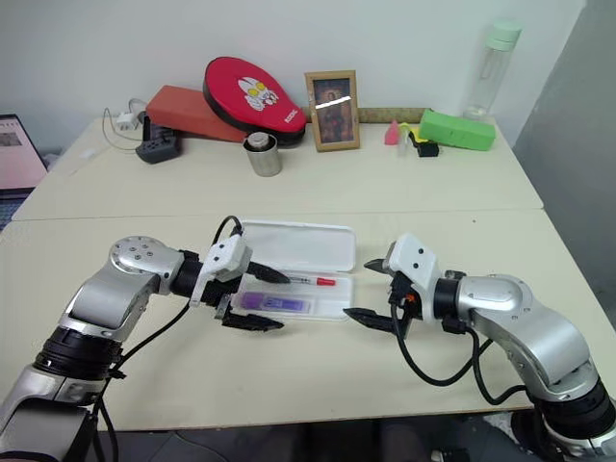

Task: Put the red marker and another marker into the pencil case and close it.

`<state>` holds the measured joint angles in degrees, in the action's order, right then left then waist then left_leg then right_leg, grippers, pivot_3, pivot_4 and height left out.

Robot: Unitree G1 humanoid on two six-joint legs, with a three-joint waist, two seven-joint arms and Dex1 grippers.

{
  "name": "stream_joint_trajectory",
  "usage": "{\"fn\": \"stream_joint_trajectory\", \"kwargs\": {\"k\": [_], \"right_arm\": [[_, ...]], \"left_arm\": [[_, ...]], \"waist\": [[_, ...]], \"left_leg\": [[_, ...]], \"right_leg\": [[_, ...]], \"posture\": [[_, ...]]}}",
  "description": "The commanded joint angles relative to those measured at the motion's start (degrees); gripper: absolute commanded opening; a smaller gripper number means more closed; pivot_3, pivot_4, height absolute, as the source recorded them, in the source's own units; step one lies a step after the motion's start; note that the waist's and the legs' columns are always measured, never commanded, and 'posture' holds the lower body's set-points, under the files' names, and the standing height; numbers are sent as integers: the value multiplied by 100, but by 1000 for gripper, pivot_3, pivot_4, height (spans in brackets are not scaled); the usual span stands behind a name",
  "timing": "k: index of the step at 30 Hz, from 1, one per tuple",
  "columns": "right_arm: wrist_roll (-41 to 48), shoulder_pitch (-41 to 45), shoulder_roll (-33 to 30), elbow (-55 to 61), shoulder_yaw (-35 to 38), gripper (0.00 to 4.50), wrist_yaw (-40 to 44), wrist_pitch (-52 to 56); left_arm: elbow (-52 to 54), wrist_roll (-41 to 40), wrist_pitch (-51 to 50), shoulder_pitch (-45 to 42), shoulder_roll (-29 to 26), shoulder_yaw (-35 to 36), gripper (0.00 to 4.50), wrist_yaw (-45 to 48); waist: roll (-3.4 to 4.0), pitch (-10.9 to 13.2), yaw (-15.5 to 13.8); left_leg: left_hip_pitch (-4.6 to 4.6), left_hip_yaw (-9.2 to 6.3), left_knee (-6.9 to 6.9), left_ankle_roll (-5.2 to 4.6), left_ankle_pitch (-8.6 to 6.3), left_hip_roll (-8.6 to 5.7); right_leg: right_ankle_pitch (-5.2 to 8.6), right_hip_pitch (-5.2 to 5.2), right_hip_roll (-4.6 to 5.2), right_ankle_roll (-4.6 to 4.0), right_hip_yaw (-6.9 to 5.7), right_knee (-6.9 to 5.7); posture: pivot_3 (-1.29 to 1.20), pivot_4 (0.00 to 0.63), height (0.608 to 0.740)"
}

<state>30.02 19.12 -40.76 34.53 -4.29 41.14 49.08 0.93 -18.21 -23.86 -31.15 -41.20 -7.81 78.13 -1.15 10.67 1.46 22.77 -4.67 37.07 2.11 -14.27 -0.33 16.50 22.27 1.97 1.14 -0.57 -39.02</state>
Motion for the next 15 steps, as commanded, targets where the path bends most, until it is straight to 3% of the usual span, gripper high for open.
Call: {"fn": "stream_joint_trajectory", "kwargs": {"k": [1, 7, 12, 15], "right_arm": [[-153, -46, -167, -304, 705, 4500, -350, 78], [-685, 24, -612, -1639, 1138, 4500, -1069, 1014], [-1036, 24, -831, -2049, 929, 4500, -1060, 730], [-1090, 135, -637, -2377, 871, 4500, -1069, 589]], "left_arm": [[853, -621, -438, -42, 553, 417, 4474, -823], [1535, -508, -381, 59, 1892, 66, 4474, -2255], [1482, -337, -156, 50, 2242, -327, 4474, -2521], [1327, -196, 20, -46, 2444, -448, 4474, -2704]], "waist": [[0, 0, 1], [-3, -2, -38], [4, -6, 33], [5, -6, 31]], "left_leg": [[0, 3, 0, 0, 0, -4], [-2, 12, 4, 1, 0, -11], [-19, 23, -3, -1, 1, -5], [-22, 23, -2, -1, 1, -5]], "right_leg": [[-1, 0, 2, 2, 1, 1], [-4, -5, 14, 8, 10, 3], [-4, -5, 6, 7, 23, -7], [-5, -9, 0, 7, 22, -5]], "posture": [[0, 150, 740], [0, 150, 740], [0, 150, 740], [0, 150, 740]]}}
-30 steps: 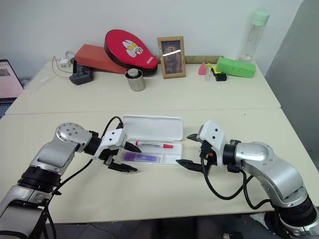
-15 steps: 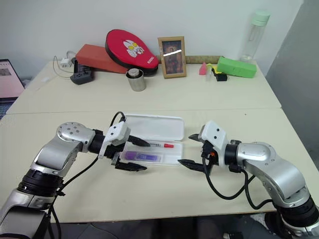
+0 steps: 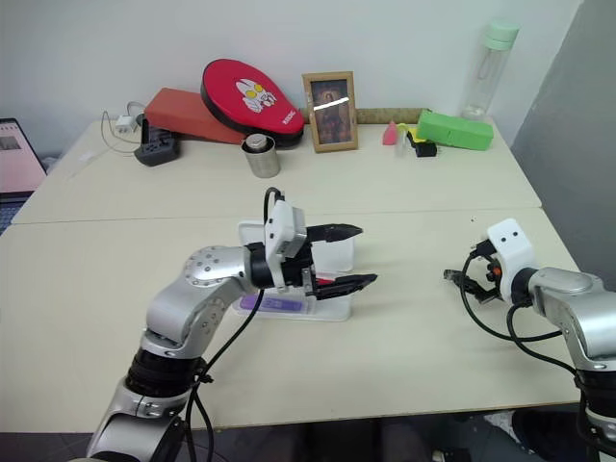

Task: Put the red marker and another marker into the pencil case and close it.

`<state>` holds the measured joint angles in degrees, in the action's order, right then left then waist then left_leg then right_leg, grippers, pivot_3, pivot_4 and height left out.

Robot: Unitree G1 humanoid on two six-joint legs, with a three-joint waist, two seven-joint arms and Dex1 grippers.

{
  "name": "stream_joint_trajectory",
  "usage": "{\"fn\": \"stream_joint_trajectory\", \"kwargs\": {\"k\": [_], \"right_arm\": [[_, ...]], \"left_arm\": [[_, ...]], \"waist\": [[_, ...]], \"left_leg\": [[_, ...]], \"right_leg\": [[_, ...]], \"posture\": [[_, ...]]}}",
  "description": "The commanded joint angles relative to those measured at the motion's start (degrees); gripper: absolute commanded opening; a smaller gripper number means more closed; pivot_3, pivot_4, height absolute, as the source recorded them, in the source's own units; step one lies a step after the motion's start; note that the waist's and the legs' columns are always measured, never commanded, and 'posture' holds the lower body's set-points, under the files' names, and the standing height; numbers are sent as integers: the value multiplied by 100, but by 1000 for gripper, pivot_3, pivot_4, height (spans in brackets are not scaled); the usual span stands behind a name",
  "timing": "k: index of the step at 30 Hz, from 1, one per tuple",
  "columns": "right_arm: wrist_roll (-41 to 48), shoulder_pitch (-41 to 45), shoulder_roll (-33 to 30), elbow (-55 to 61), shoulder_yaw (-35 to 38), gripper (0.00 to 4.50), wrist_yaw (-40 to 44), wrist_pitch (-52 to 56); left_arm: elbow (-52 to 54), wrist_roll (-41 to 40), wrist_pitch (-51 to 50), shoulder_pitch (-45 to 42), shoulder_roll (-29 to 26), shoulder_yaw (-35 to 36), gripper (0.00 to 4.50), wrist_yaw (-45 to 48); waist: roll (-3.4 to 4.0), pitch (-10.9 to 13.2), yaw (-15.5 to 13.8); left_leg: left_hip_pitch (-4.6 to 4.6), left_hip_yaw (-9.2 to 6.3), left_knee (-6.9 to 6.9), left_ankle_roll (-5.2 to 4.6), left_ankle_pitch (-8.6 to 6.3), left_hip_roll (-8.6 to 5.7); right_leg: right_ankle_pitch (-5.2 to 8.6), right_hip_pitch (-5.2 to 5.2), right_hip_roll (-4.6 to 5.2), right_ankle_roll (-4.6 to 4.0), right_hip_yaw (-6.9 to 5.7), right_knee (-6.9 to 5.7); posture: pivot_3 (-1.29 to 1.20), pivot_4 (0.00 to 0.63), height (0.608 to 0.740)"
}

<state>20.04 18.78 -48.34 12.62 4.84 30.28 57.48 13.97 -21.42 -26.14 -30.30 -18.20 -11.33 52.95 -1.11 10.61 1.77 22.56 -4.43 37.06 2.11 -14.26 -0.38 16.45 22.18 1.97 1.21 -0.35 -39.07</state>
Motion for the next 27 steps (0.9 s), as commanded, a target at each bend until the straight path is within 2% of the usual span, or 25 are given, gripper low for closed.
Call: {"fn": "stream_joint_trajectory", "kwargs": {"k": [1, 7, 13, 16, 27], "right_arm": [[-125, 202, 180, -275, -65, 4500, 9, -308], [-177, 170, 256, -549, -344, 4500, 438, -738], [-393, 379, 421, -1296, -533, 4500, 571, -1117], [-429, 433, 434, -1434, -527, 3994, 621, -1168], [-418, 390, 303, -1256, -513, 1399, 691, -1003]], "left_arm": [[3, 137, 275, -147, 180, -135, 4474, -198], [-77, 141, 336, -193, 231, -177, 4474, -230], [-5, 15, 271, -181, 216, -177, 4474, -182], [-22, 29, 264, -182, 195, -166, 4500, -196], [-19, 58, 230, -197, 209, -190, 4500, -247]], "waist": [[0, 0, 0], [0, 0, -14], [1, -1, -10], [2, -1, -9], [2, -1, -20]], "left_leg": [[0, 1, 0, 0, 0, 0], [5, 0, 1, 1, 0, -1], [3, 2, 2, 1, 1, -2], [2, 1, 2, 1, 1, -2], [3, 0, 3, 2, 1, -3]], "right_leg": [[0, 0, 0, 0, 1, 0], [0, 0, 2, 0, -1, 3], [0, 0, 4, 1, 0, 3], [0, -2, 4, 1, -1, 2], [0, -4, 6, 1, -2, 4]], "posture": [[0, 150, 740], [0, 150, 740], [0, 150, 740], [0, 150, 740], [0, 150, 740]]}}
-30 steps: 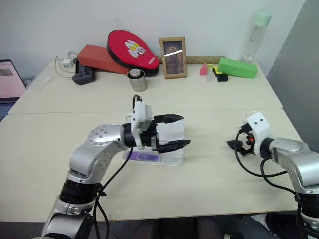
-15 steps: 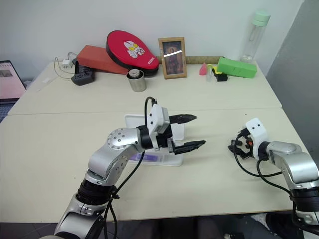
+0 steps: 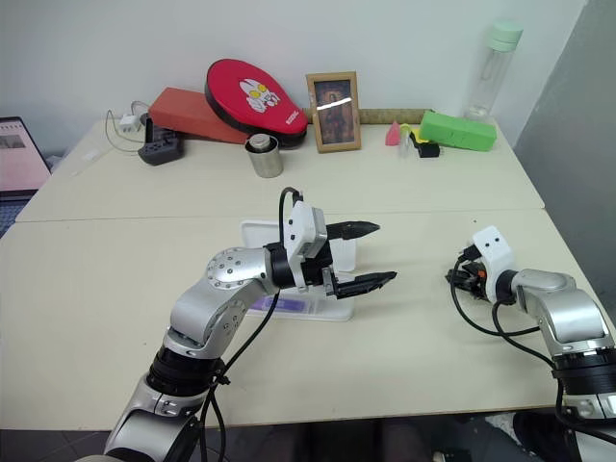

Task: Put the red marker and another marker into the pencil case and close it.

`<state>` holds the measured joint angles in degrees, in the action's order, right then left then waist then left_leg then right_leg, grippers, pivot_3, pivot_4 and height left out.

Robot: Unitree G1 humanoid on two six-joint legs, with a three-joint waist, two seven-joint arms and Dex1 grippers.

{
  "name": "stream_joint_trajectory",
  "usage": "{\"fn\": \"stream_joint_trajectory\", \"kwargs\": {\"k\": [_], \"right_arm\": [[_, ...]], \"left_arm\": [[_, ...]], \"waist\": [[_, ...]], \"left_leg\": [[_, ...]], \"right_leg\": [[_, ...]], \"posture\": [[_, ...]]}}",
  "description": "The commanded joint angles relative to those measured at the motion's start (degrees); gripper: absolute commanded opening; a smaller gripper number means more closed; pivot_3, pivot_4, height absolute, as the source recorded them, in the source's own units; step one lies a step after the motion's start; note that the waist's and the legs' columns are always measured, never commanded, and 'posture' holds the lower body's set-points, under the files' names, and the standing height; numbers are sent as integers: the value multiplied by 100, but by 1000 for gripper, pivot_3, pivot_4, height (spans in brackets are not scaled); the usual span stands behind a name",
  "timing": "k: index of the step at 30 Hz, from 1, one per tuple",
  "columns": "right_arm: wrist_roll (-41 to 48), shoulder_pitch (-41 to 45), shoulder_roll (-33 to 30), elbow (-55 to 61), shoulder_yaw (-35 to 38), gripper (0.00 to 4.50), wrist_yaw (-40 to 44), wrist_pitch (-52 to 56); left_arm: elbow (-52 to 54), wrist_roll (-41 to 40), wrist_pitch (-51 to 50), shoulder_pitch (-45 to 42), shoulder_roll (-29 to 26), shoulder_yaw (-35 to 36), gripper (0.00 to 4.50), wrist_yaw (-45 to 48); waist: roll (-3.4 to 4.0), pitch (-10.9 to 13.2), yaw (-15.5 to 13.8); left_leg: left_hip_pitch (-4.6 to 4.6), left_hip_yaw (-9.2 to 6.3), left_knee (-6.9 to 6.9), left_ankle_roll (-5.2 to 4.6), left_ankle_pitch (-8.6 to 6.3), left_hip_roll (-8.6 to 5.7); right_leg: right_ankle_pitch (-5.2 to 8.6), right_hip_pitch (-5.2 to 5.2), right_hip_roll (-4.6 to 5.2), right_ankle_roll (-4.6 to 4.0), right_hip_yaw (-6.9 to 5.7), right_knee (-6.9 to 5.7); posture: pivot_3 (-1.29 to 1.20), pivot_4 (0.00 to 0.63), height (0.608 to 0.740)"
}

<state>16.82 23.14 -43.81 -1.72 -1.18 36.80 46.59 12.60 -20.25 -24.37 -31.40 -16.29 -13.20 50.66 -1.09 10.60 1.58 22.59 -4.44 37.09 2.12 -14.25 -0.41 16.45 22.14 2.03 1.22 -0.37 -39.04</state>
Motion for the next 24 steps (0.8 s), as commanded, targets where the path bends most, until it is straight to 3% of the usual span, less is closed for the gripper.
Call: {"fn": "stream_joint_trajectory", "kwargs": {"k": [1, 5, 10, 18, 21, 24], "right_arm": [[-82, -65, -181, 228, 109, 1277, 55, 132], [-104, -58, -193, 253, 129, 364, 62, 139], [-22, 34, -176, 468, 249, 311, 71, 107], [923, 451, 285, 2128, 140, 307, 654, 43], [896, 659, 686, 2565, -543, 307, 823, -211], [737, 741, 924, 2643, -1032, 307, 912, -394]], "left_arm": [[119, -60, 53, -96, 25, -7, 4500, -16], [61, -33, 94, -143, 50, -35, 4500, 4], [7, -3, 148, -175, 44, -19, 4500, 18], [502, -346, -24, 594, -1524, 713, 4500, 820], [641, -391, 42, 1187, -2298, 972, 4500, 1271], [699, -514, 3, 1426, -2611, 1172, 4500, 1373]], "waist": [[0, 0, -2], [0, 0, -5], [0, 0, -5], [4, -1, 55], [6, -1, 69], [7, 0, 20]], "left_leg": [[0, 0, 0, 0, 0, 0], [1, 0, 0, 0, 0, 0], [1, 0, 0, 0, 0, -1], [-10, -2, -7, 0, 0, 10], [-12, -10, -10, 0, 0, 23], [-9, -18, -8, -1, -1, 26]], "right_leg": [[0, 0, 0, 0, 0, 0], [0, 0, 1, 0, 0, 1], [0, 0, 1, 0, 0, 0], [0, 4, -24, -1, 7, -3], [0, 6, -33, -3, 7, -3], [1, 5, -30, -4, 1, 0]], "posture": [[0, 150, 740], [0, 150, 740], [0, 150, 740], [0, 150, 740], [0, 150, 740], [0, 150, 740]]}}
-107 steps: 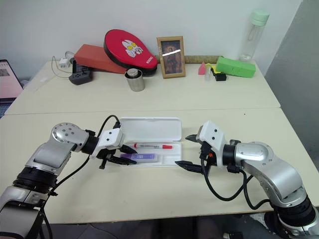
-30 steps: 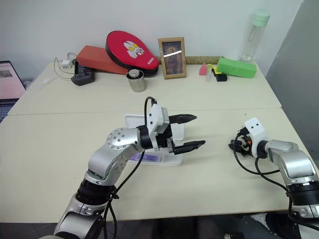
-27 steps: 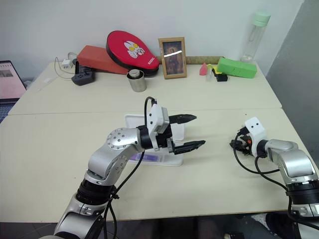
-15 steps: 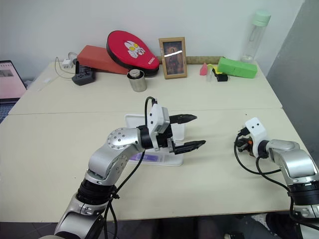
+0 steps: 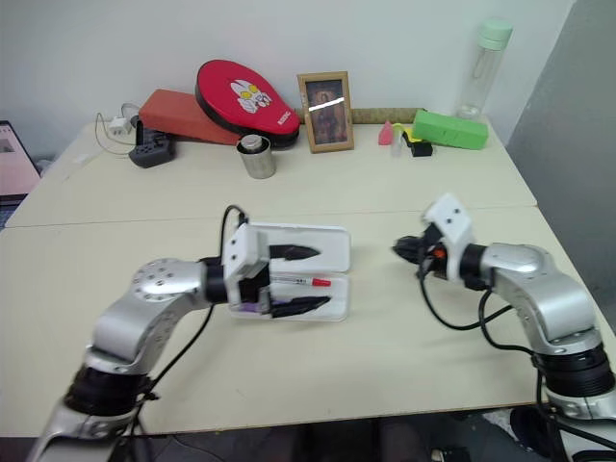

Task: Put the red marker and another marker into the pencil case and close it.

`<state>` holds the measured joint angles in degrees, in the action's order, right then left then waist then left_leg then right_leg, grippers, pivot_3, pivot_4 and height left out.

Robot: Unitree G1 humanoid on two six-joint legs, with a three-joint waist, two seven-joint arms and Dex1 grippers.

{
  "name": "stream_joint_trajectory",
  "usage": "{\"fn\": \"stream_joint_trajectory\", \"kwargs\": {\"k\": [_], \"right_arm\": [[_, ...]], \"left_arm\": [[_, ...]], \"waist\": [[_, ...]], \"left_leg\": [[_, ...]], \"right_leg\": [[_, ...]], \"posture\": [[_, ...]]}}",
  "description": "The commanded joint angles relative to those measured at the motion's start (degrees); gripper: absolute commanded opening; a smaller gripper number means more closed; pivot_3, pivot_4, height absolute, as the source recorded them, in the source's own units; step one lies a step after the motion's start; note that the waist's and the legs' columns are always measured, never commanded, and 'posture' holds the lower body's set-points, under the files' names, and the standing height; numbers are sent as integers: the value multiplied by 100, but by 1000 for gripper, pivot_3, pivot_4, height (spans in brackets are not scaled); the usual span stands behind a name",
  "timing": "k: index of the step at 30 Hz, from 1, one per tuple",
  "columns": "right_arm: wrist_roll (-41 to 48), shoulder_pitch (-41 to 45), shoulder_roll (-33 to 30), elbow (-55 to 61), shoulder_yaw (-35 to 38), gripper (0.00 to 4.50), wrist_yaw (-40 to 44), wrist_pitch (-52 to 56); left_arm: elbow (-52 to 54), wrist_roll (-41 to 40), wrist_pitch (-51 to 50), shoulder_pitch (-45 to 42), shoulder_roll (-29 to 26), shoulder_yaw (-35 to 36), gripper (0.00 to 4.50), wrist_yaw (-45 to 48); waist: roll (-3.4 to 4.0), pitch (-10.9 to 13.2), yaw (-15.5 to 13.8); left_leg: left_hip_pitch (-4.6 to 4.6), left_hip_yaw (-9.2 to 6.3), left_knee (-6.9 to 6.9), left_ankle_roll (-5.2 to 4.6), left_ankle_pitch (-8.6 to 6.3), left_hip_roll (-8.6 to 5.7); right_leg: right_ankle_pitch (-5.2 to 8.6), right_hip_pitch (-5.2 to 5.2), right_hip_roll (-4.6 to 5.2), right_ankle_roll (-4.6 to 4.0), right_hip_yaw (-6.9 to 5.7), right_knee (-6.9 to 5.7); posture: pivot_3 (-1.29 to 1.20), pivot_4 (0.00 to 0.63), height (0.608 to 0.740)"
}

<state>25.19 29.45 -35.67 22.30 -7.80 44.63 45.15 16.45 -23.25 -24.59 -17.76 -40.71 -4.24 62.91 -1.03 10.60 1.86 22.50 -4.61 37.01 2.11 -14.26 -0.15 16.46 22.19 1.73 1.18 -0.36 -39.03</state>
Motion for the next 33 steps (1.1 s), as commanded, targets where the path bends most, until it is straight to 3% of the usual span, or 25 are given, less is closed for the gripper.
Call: {"fn": "stream_joint_trajectory", "kwargs": {"k": [1, 8, 20, 22, 33], "right_arm": [[-208, 181, 257, 166, -605, 307, 99, -297], [-935, 416, 813, -600, -1696, 307, 237, -848], [-1299, 415, 838, -1133, -1832, 307, 655, -1098], [-1318, 443, 899, -1199, -1821, 1012, 674, -1097], [-1083, 469, 926, -981, -1462, 3418, 815, -870]], "left_arm": [[301, -239, 29, 139, -291, 392, 4500, 175], [352, -395, -76, 465, -674, 970, 4500, 64], [845, -659, -416, 733, -761, 1176, 4500, -202], [845, -654, -423, 725, -770, 1165, 4500, -229], [901, -643, -455, 729, -750, 1072, 4500, -361]], "waist": [[0, 0, -44], [-6, 2, -58], [-5, 2, -21], [-6, 2, -21], [-5, 2, -21]], "left_leg": [[1, -1, 0, 0, 0, -3], [16, -7, 5, 0, 0, -22], [10, -6, 2, 0, 0, -18], [10, -6, 2, 0, 0, -17], [11, -7, 2, 0, 0, -18]], "right_leg": [[0, 0, 5, 0, 0, 0], [0, 6, 32, 2, -10, 5], [0, 7, 28, 1, -8, -1], [0, 7, 28, 1, -8, -1], [0, 7, 28, 1, -8, -1]], "posture": [[0, 150, 740], [0, 150, 740], [0, 150, 740], [0, 150, 740], [0, 150, 740]]}}
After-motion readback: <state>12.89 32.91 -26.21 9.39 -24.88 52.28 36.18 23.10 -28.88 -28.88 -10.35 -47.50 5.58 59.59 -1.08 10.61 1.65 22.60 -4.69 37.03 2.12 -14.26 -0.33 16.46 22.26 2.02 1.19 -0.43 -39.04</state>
